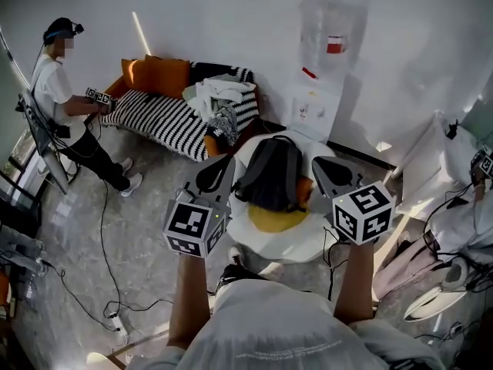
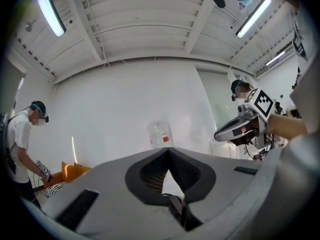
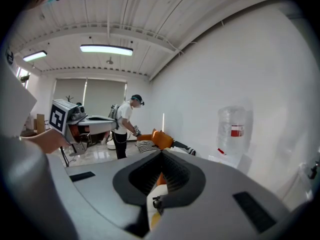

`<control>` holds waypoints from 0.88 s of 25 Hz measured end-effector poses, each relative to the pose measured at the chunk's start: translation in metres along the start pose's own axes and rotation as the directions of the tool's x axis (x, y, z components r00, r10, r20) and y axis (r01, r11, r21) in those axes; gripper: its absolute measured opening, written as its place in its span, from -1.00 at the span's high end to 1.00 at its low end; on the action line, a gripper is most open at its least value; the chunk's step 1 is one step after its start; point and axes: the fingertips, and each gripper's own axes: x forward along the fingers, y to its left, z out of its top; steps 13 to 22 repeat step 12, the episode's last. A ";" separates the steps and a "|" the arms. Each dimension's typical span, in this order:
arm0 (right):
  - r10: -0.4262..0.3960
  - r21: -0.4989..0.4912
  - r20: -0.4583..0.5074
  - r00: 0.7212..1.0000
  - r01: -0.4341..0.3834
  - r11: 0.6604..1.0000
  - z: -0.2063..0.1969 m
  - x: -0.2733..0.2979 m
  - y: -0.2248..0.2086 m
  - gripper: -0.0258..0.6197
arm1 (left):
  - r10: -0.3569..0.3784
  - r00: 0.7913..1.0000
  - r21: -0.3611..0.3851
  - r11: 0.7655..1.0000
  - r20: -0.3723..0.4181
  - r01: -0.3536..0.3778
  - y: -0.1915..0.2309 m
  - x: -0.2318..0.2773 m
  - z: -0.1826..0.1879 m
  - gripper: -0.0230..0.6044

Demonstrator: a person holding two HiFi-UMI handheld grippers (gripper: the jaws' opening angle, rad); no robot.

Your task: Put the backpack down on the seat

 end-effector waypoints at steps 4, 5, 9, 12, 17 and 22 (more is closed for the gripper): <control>0.004 0.013 -0.006 1.000 -0.004 1.000 -0.005 0.002 0.001 0.92 | 0.012 0.999 0.003 1.000 0.031 -0.012 0.002 -0.004 0.005 0.90; 0.004 0.014 -0.004 1.000 -0.004 1.000 -0.005 0.003 0.001 0.92 | 0.010 0.999 0.004 1.000 0.037 -0.011 0.003 -0.004 0.007 0.90; 0.013 0.010 -0.002 1.000 -0.013 1.000 -0.002 0.008 0.003 0.91 | 0.032 0.999 0.001 0.999 0.043 -0.032 0.010 -0.004 0.007 0.90; 0.017 0.006 -0.002 1.000 -0.017 1.000 -0.001 0.013 0.002 0.91 | 0.049 0.997 -0.004 0.999 0.052 -0.049 0.015 -0.003 0.006 0.90; 0.017 0.006 -0.002 1.000 -0.017 1.000 -0.001 0.013 0.002 0.91 | 0.049 0.997 -0.004 0.999 0.052 -0.049 0.015 -0.003 0.006 0.90; 0.017 0.006 -0.002 1.000 -0.017 1.000 -0.001 0.013 0.002 0.91 | 0.049 0.997 -0.004 0.999 0.052 -0.049 0.015 -0.003 0.006 0.90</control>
